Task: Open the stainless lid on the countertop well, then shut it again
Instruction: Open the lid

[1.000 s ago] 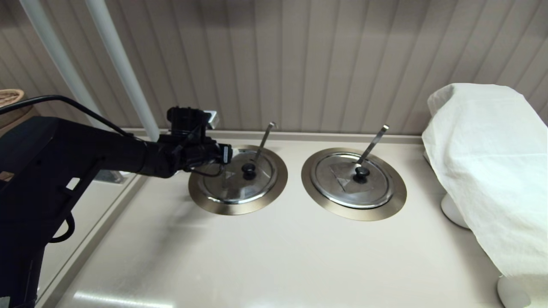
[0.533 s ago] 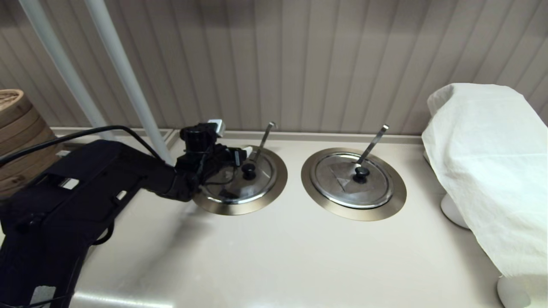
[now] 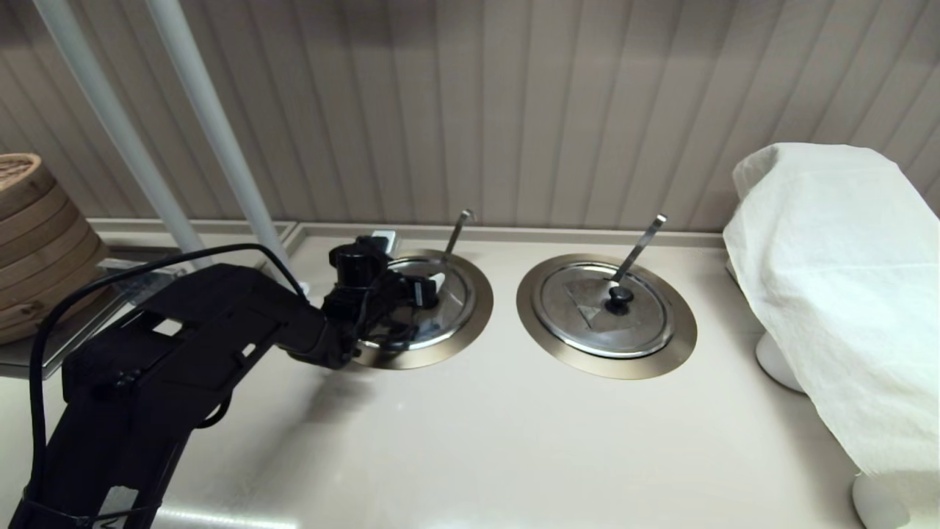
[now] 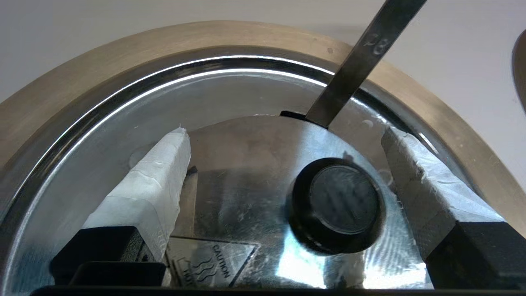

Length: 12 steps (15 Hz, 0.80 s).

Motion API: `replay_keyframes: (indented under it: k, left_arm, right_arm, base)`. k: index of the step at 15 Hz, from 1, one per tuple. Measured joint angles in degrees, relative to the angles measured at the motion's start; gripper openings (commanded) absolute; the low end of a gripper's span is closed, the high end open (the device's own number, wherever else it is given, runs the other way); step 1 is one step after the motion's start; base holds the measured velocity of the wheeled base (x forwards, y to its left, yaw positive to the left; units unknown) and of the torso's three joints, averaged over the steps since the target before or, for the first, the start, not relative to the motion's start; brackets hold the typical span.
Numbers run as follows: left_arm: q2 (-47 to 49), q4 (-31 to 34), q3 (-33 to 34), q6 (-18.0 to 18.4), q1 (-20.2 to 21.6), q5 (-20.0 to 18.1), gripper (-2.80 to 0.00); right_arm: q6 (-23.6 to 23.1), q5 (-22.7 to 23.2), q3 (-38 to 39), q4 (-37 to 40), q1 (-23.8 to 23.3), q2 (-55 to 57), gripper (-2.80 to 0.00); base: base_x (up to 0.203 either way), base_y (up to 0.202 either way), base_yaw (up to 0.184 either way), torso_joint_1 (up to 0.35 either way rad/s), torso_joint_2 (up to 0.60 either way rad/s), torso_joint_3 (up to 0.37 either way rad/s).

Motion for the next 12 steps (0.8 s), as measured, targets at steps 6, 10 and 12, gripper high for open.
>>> replay_keyframes:
  k: [6,10,12]
  left_arm:
    - [-0.1,-1.4,2.6,0.1,-0.3,0.2,0.00]
    - [0.2,-5.0,4.3,1.9,-0.4,0.5,0.00]
    - [0.3,-5.1,4.5,1.9,-0.3,0.5,0.00]
  right_arm:
    - [0.0,0.0,0.0,0.0,0.0,0.0,-2.80]
    - [0.0,0.0,0.0,0.0,0.0,0.0,-2.80]
    - [0.0,0.0,0.0,0.0,0.0,0.0,-2.80]
  base:
    - [0.000,0.000,0.000,0.000,0.00,0.000]
    - [0.000,0.000,0.000,0.000,0.00,0.000]
    - [0.000,0.000,0.000,0.000,0.00,0.000]
